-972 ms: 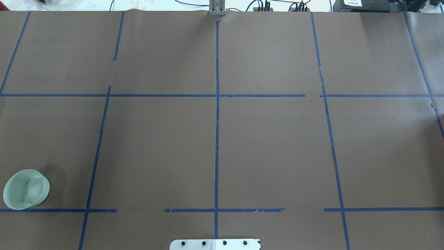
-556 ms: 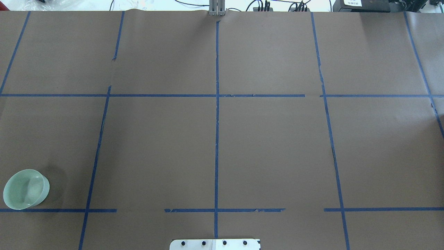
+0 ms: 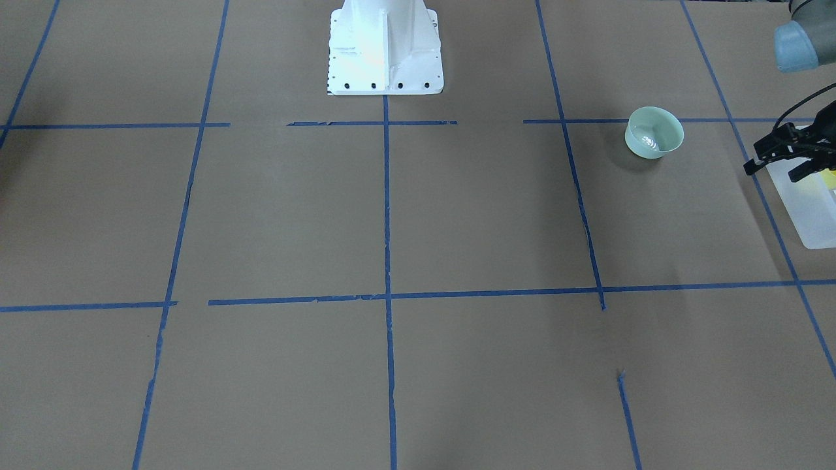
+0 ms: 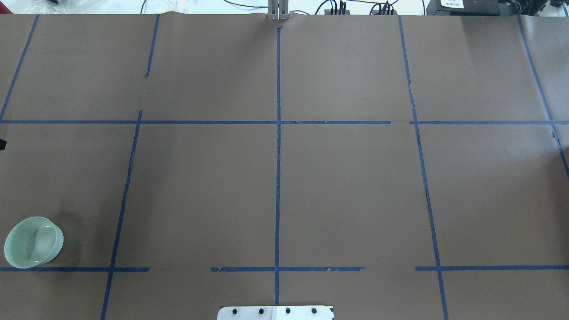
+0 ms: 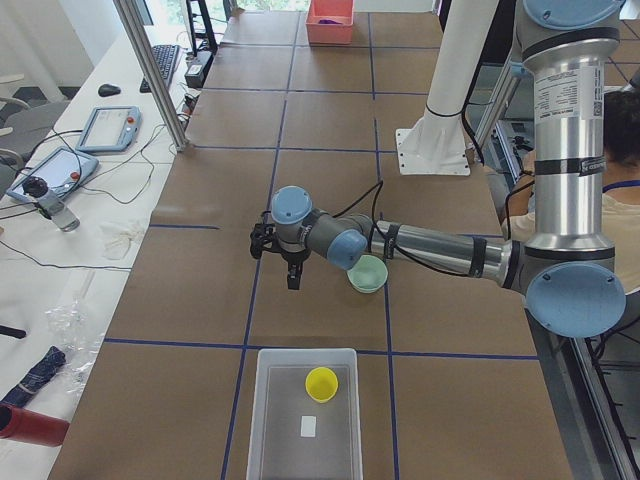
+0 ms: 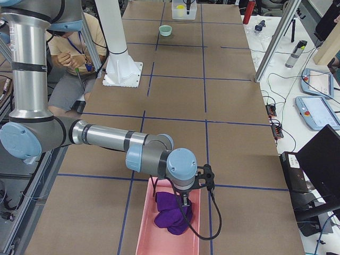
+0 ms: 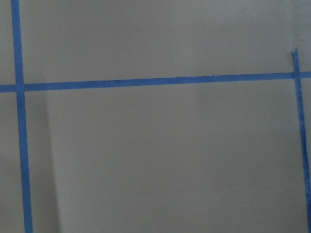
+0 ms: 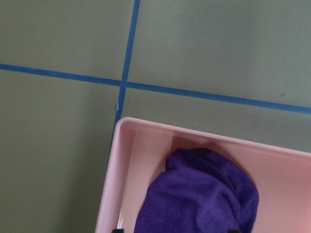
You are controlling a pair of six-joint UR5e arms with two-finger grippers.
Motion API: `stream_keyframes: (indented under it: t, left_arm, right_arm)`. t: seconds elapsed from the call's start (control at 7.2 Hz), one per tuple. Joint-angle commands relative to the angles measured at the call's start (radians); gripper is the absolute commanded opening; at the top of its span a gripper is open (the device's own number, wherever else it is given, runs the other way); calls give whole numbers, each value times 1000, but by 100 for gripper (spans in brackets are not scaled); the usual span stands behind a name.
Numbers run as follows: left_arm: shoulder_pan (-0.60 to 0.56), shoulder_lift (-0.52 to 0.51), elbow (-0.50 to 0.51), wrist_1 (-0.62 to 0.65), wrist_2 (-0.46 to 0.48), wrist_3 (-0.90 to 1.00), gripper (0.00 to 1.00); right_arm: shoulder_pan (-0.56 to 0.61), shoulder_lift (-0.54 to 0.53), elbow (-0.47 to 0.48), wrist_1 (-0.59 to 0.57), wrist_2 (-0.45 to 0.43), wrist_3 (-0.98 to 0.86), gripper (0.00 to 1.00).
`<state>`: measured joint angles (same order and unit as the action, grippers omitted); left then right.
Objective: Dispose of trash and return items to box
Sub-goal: 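Lift the purple cloth and drop it into the pink bin, then reach the left gripper down to the pale green bowl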
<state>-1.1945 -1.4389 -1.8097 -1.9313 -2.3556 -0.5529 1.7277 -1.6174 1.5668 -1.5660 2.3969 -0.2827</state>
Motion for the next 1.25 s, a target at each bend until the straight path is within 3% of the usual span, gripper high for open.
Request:
stream_keyframes:
  t: [0.0, 0.28, 0.56, 0.69, 1.11]
  left_arm:
    - [116, 143, -46, -171, 87, -84, 100]
    - [209, 204, -36, -296, 85, -85, 100]
    - [335, 218, -31, -334, 99, -87, 100]
    - [373, 230, -36, -356, 164, -107, 100]
    - [438, 261, -25, -402, 203, -177, 100]
  right_arm:
    - [-80, 5, 50, 81, 13, 160, 100]
    - [-80, 4, 56, 80, 60, 160, 100]
    - [-80, -9, 56, 80, 108, 160, 100]
    - [-80, -10, 56, 78, 114, 160, 100]
    - [-83, -12, 55, 78, 116, 162, 100]
